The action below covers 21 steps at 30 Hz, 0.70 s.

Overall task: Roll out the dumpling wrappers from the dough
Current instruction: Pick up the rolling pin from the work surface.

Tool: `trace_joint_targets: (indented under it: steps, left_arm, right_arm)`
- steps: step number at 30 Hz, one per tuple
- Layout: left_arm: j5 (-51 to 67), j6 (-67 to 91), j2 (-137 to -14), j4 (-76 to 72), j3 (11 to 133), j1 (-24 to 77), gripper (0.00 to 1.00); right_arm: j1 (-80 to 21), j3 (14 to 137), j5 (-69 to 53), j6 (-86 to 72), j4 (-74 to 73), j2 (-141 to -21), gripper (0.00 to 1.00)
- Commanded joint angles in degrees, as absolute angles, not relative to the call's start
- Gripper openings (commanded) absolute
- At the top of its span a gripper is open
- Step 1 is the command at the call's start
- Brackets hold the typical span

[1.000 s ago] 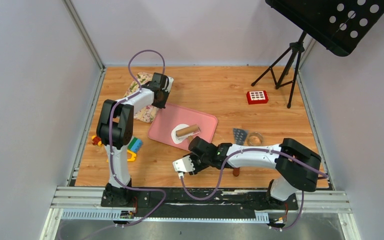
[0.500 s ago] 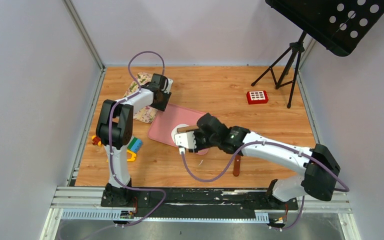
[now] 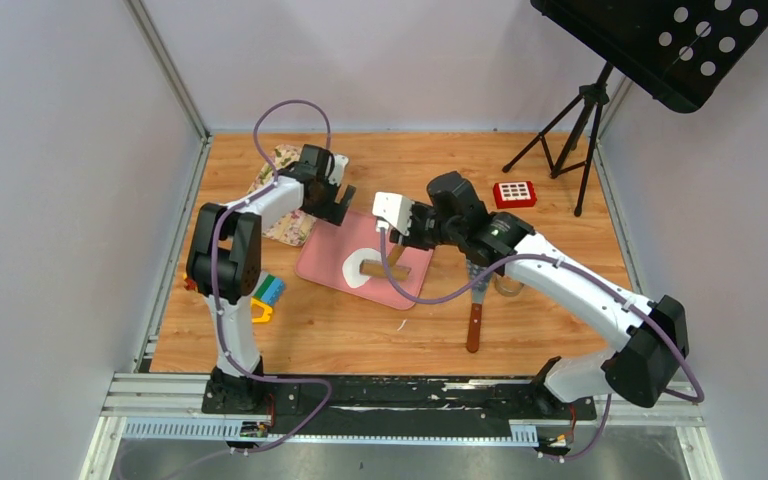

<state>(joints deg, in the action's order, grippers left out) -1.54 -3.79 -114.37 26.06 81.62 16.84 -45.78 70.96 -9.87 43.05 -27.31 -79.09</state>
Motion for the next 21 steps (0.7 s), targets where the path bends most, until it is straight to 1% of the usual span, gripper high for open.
trace_joint_targets:
  steps: [1,7,11,15,19,21]
  left_arm:
    - [5.55,-6.19,-106.4,25.0,82.13,16.96,1.0]
    - [15.34,-9.23,-101.0,23.94,81.36,16.96,1.0]
    - [25.79,-11.51,-95.82,21.14,78.29,16.96,1.0]
    - [38.73,-14.38,-91.16,18.75,75.45,17.18,1.0]
    - [51.07,-19.85,-88.79,23.12,75.07,18.7,1.0]
    - [53.64,-23.2,-88.16,25.9,74.45,20.41,1.0]
  right_arm:
    - [-43.25,74.95,-10.55,40.34,-25.58,-78.12,0.0]
    - [-41.11,76.46,-9.92,39.73,-25.26,-77.92,0.0]
    - [-40.37,76.7,-10.04,39.46,-25.06,-77.55,0.0]
    - [-39.8,77.46,-11.17,38.89,-25.13,-77.11,0.0]
    - [-39.46,78.37,-13.4,37.66,-25.88,-76.69,0.0]
    - [-39.39,78.92,-14.73,37.17,-26.57,-76.51,0.0]
